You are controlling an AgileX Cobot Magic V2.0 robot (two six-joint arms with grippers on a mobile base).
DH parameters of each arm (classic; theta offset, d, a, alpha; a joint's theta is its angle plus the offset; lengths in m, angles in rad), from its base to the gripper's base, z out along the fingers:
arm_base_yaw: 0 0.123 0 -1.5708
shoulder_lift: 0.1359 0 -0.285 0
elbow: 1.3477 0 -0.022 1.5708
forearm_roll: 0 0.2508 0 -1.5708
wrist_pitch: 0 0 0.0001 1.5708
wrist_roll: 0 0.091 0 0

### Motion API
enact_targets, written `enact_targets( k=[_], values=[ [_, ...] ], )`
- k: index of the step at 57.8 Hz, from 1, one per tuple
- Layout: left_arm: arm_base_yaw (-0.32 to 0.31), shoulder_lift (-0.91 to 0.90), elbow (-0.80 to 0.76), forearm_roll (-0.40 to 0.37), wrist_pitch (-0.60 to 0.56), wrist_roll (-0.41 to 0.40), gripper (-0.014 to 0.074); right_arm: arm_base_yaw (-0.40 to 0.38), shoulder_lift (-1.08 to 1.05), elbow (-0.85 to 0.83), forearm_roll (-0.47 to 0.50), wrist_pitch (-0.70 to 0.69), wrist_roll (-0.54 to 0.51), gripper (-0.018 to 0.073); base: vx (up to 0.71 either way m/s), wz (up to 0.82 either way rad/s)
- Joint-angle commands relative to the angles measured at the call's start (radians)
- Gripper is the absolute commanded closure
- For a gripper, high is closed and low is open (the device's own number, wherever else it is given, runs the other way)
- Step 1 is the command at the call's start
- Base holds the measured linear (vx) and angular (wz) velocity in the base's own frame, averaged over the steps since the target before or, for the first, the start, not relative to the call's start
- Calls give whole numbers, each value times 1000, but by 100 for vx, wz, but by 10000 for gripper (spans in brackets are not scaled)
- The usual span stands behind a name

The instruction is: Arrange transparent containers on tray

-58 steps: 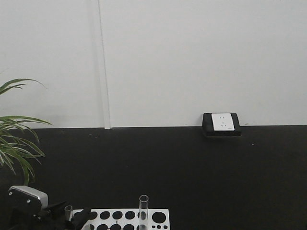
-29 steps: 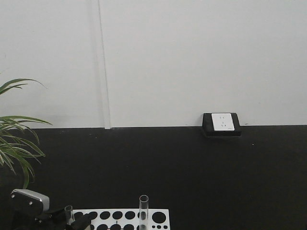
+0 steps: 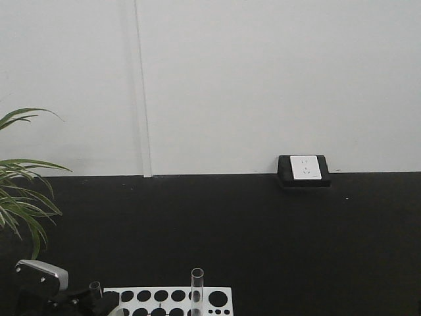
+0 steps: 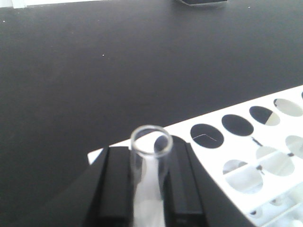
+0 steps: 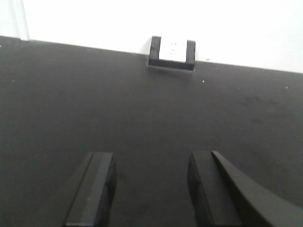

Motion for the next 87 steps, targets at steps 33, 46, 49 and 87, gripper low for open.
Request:
enact_targets(
  k=[33,46,49,87],
  values=[
    [-6,-246,-42,-14,-28,22,458,-3,102,-77,-7,-162,0,95,0,0],
    [-6,-363,-178,-11,131,25,458,100,246,-214,-8,-173,3,78,0,0],
    [-6,-395,-206,-11,166,25,458,168,286,-231,-7,-197,8,78,0,0],
    [-6,-582,-215,-14,384,25,457,598,809,-235,23,-706,121,78,0,0]
  ],
)
